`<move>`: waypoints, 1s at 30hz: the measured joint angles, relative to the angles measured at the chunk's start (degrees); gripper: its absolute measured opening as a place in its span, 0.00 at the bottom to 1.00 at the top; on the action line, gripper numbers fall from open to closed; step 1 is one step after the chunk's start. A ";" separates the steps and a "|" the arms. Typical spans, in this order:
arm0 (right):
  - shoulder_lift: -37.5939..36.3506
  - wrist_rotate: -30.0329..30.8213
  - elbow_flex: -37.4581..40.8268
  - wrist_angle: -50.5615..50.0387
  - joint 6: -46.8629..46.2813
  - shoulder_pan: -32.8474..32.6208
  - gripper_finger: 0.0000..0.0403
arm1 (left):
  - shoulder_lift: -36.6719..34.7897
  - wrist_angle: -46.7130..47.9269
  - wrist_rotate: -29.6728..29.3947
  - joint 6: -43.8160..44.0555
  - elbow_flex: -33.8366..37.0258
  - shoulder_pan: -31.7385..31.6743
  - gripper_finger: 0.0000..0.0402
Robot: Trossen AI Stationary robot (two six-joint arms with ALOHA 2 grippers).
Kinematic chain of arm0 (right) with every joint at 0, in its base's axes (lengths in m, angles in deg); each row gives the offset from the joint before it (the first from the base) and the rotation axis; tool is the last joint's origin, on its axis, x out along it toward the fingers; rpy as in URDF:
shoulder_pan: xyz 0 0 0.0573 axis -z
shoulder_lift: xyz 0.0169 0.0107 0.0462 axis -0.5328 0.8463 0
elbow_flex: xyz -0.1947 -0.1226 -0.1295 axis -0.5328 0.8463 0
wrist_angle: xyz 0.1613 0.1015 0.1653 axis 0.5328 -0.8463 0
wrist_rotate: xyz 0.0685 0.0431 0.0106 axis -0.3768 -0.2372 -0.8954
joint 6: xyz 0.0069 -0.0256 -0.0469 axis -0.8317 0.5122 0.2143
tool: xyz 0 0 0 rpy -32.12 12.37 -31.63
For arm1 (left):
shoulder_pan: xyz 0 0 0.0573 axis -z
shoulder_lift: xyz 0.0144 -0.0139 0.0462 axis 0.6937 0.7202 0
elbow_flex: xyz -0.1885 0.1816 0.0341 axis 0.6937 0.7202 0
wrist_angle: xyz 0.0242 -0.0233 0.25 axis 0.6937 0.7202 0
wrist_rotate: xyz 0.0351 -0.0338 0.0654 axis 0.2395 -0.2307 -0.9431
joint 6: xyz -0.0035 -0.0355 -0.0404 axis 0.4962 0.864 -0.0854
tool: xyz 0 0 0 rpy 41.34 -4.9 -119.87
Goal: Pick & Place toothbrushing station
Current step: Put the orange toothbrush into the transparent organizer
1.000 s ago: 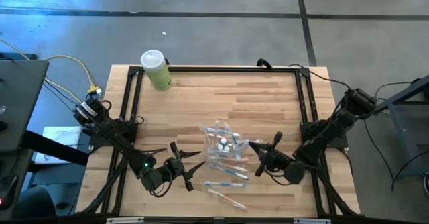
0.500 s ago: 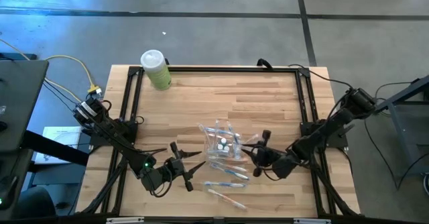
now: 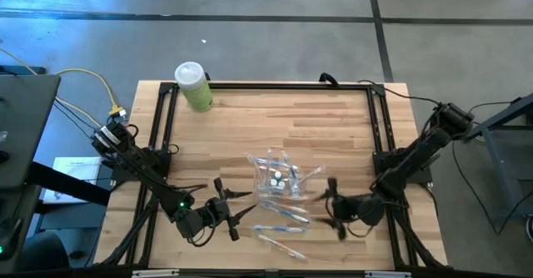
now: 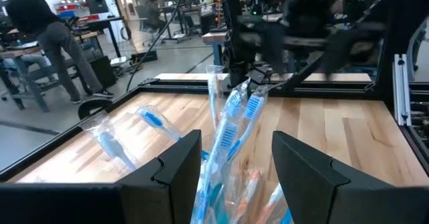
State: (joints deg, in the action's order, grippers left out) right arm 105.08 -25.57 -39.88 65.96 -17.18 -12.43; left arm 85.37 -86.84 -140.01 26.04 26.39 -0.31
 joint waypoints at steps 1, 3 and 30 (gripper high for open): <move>-0.37 -4.40 0.00 -1.16 -2.70 -0.17 0.56 | 0.00 0.00 0.00 0.24 0.00 0.00 0.44; -0.44 -10.84 0.00 -4.79 -7.46 -0.31 0.54 | 0.00 0.02 0.00 0.88 0.00 0.00 0.44; 16.68 -29.66 0.04 -4.12 -15.12 11.76 0.40 | 0.00 0.44 6.66 2.96 0.00 -0.29 0.44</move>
State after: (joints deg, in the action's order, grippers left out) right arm 121.76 -55.23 -39.83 61.84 -32.30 -0.67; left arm 85.37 -86.40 -133.35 29.00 26.39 -0.60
